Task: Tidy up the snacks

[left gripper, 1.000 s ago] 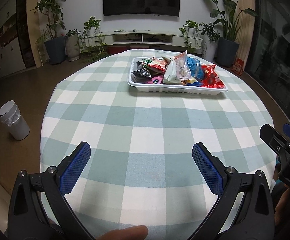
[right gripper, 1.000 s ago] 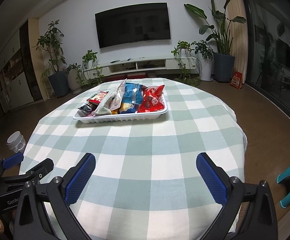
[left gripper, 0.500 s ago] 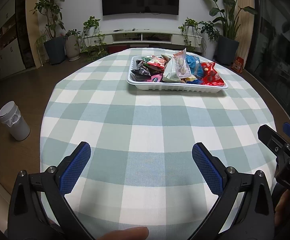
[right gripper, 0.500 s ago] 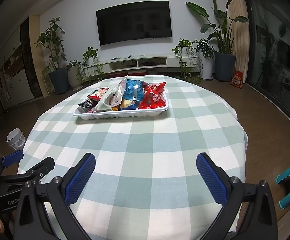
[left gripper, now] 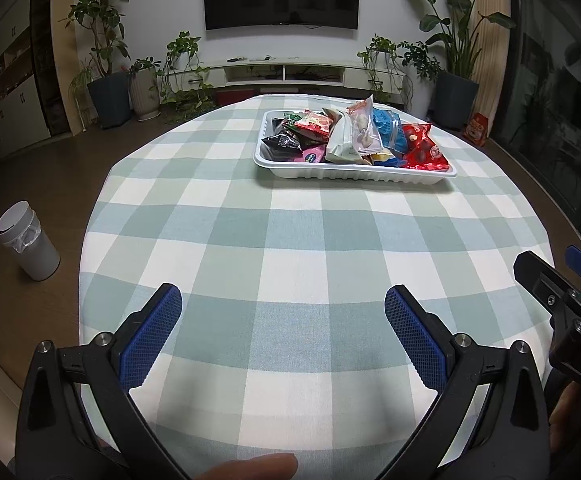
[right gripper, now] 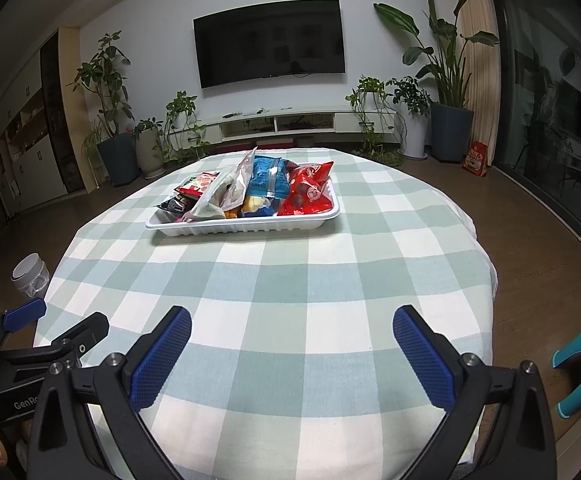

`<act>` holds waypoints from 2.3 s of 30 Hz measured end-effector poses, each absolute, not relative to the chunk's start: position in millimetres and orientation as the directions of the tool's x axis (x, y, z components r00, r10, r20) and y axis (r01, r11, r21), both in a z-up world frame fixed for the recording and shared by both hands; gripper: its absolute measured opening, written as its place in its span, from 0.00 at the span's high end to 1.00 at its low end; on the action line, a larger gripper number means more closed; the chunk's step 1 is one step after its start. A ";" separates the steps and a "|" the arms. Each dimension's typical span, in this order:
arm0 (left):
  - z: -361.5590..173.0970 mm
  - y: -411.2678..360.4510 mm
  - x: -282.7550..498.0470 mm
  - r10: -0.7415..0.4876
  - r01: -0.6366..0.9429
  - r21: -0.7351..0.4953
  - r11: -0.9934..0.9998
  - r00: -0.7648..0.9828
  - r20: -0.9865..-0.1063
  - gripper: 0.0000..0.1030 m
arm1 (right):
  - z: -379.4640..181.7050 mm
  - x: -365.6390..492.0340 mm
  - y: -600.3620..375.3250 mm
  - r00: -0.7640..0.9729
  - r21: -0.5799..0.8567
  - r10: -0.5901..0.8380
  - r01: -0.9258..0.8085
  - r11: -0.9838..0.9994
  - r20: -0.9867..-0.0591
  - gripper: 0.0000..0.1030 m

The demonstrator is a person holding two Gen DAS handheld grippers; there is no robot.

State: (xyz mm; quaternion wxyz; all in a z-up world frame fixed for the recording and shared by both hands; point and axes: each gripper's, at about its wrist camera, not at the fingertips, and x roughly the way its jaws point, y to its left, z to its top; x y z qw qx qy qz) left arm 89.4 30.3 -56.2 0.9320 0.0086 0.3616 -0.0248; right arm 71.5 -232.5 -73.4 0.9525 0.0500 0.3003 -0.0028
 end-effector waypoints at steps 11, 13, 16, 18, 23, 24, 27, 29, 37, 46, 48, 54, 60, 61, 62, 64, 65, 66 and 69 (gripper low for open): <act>-56.1 30.1 89.0 -0.042 0.054 -0.002 0.999 0.737 -0.674 0.00 | -72.6 71.1 -232.1 0.819 0.092 0.024 0.035 0.995 -0.574 0.00; -56.4 30.1 89.4 -0.041 0.054 -0.001 0.999 0.738 -0.674 0.00 | -72.5 70.9 -232.1 0.819 0.093 0.025 0.035 0.995 -0.574 0.00; -56.1 29.8 89.0 -0.040 0.053 -0.002 0.999 0.737 -0.674 0.00 | -72.0 71.1 -232.0 0.818 0.092 0.024 0.035 0.995 -0.574 0.00; -56.0 29.9 88.9 -0.041 0.054 -0.001 0.999 0.738 -0.673 0.00 | -71.9 70.7 -231.9 0.819 0.093 0.024 0.036 0.995 -0.574 0.00; -56.0 30.0 88.9 -0.039 0.053 0.000 0.999 0.739 -0.673 0.00 | -71.4 70.8 -231.7 0.818 0.092 0.024 0.035 0.995 -0.575 0.00; -56.0 29.9 89.1 -0.039 0.053 0.000 0.999 0.739 -0.673 0.00 | -71.2 71.0 -231.7 0.818 0.092 0.024 0.035 0.995 -0.575 0.00; -56.0 30.1 89.1 -0.039 0.053 0.001 0.999 0.739 -0.673 0.00 | -71.1 70.6 -231.6 0.818 0.092 0.024 0.036 0.995 -0.575 0.00; -56.1 30.4 89.1 -0.040 0.054 0.000 0.999 0.739 -0.673 0.00 | -70.7 70.8 -231.6 0.818 0.092 0.024 0.036 0.995 -0.575 0.00; -56.1 30.5 89.2 -0.040 0.055 0.000 0.999 0.739 -0.673 0.00 | -70.0 70.8 -231.3 0.817 0.091 0.024 0.035 0.995 -0.576 0.00; -56.4 31.0 89.5 -0.040 0.054 0.000 0.999 0.739 -0.673 0.00 | -70.0 70.1 -230.9 0.816 0.090 0.024 0.034 0.995 -0.577 0.00; -56.3 30.9 89.4 -0.040 0.054 0.000 0.999 0.739 -0.673 0.00 | -69.7 70.2 -230.8 0.816 0.090 0.024 0.034 0.995 -0.577 0.00; -56.4 30.6 89.4 -0.039 0.054 0.001 0.999 0.739 -0.672 0.00 | -69.4 69.8 -230.5 0.815 0.090 0.025 0.034 0.995 -0.579 0.00; -56.5 30.6 89.5 -0.039 0.054 0.001 0.999 0.739 -0.673 0.00 | -68.5 70.0 -230.4 0.815 0.089 0.024 0.034 0.995 -0.578 0.00; -56.6 30.6 89.6 -0.039 0.053 0.001 0.999 0.739 -0.673 0.00 | -68.5 69.9 -230.4 0.815 0.089 0.024 0.034 0.995 -0.579 0.00; -56.6 30.7 89.7 -0.039 0.053 0.001 0.999 0.739 -0.673 0.00 | -68.3 70.0 -230.3 0.815 0.089 0.024 0.034 0.995 -0.579 0.00; -56.8 30.8 90.0 -0.039 0.053 0.000 0.999 0.739 -0.673 0.00 | -68.3 69.5 -230.0 0.815 0.088 0.024 0.033 0.996 -0.579 0.00; -56.6 30.7 89.7 -0.039 0.053 0.000 0.999 0.739 -0.672 0.00 | -68.1 69.8 -230.2 0.815 0.088 0.024 0.033 0.996 -0.579 0.00; -56.7 30.7 89.7 -0.039 0.053 0.000 0.999 0.739 -0.673 0.00 | -67.9 69.9 -230.2 0.815 0.088 0.024 0.033 0.996 -0.579 0.00; -56.8 30.9 90.0 -0.039 0.053 0.001 0.999 0.738 -0.673 0.00 | -67.8 69.7 -230.1 0.815 0.089 0.024 0.034 0.995 -0.579 0.00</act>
